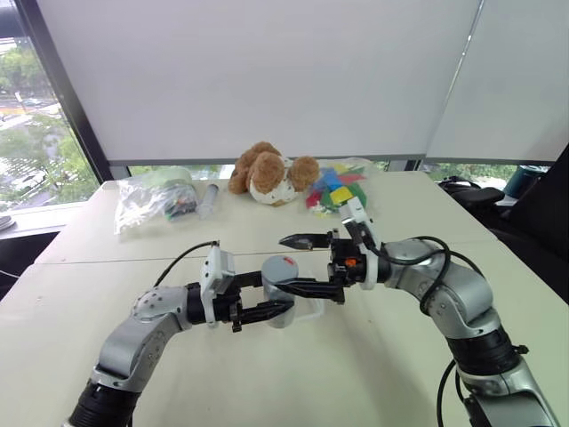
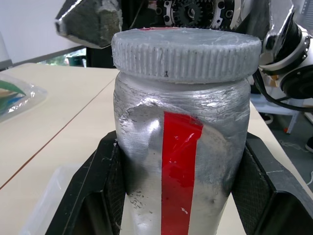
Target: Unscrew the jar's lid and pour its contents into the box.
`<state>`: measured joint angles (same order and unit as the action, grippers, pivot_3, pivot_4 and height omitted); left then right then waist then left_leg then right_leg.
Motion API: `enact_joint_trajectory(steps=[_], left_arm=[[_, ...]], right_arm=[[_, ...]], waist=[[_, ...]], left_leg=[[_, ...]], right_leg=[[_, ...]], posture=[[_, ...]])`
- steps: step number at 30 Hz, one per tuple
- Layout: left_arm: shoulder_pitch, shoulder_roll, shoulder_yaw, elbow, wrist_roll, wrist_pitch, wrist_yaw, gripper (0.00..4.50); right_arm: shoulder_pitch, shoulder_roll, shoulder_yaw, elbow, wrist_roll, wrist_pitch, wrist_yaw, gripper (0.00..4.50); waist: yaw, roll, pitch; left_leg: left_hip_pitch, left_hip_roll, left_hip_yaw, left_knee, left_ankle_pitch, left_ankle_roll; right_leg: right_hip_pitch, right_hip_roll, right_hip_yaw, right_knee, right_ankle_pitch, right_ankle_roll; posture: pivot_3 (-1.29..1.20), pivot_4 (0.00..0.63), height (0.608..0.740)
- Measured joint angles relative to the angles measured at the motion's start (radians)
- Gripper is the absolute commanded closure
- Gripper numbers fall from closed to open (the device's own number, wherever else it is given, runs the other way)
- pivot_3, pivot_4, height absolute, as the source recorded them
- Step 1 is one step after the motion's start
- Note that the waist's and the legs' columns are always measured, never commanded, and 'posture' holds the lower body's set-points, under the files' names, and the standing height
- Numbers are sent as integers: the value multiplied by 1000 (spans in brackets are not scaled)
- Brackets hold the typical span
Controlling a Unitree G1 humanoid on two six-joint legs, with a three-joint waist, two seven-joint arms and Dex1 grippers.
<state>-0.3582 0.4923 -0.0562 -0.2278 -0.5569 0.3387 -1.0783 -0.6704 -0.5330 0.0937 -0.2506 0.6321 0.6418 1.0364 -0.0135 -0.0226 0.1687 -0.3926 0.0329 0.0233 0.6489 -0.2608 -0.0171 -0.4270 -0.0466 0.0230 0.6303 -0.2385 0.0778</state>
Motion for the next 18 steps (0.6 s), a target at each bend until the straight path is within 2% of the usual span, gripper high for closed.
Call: enact_joint_trajectory(steps=[12,18], left_arm=[[0,11,12,10,-22,7,-10,2263],[0,14,12,10,-23,28,-8,2263]], right_arm=[[37,-76,-73,75,13,-35,70,72],[9,-48,-60,-35,116,47,56,72]], waist=[[0,0,0],[-3,0,0]], left_leg=[[0,0,0,0,0,0],[0,0,0,0,0,0]], right_leg=[[0,0,0,0,0,0],[0,1,0,0,0,0]], posture=[[0,150,740],[0,150,740]])
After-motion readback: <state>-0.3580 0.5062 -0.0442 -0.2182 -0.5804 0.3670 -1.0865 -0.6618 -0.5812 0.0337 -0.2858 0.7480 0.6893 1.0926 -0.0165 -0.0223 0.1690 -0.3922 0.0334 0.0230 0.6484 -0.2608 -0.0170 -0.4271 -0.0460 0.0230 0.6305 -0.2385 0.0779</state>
